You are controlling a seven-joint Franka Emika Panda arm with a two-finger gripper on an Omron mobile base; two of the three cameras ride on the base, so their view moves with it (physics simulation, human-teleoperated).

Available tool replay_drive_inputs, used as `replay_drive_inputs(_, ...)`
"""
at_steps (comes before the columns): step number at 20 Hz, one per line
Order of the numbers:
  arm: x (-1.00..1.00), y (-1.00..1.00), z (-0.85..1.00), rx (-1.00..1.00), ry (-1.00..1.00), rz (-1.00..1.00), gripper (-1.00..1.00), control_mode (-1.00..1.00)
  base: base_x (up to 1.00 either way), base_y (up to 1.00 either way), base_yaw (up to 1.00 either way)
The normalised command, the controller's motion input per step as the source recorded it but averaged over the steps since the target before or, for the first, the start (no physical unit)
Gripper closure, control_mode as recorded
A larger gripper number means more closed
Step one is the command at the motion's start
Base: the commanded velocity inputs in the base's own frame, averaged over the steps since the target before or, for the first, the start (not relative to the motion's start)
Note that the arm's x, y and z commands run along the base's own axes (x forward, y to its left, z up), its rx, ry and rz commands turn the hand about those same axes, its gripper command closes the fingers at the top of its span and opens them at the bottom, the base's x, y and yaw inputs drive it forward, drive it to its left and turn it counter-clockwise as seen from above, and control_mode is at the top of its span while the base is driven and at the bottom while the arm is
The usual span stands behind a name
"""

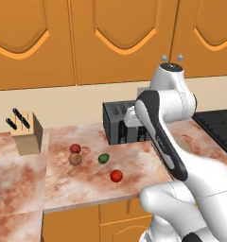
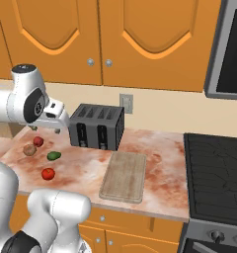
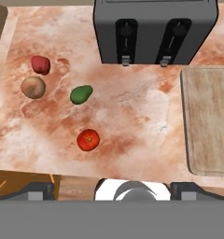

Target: Place the avocado, onion, tomato, and bell pepper on the cutting board.

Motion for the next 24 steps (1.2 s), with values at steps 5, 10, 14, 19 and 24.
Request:
replay_drive_inputs(5,-0.29,0.06,-0.20,-0.05,0.00,0.00,-1.00,-1.00,0.00,0.00,0.00)
replay_drive_inputs(10,-0.11,0.05,-0.42,0.00,0.00,0.00,-1.00,-1.00,0.00,0.00,0.00)
replay_drive_inputs(14,0.00,0.22,-0.36,0.01,0.00,0.00,-1.00,-1.00,0.00,0.00,0.00)
replay_drive_inputs(19,0.00,0.27,-0.11,0.00,0.00,0.01,-1.00,-1.00,0.00,0.00,0.00)
replay_drive_inputs(24,0.04,0.13,0.00,0.00,0.00,0.06,-1.00,-1.00,0.00,0.00,0.00)
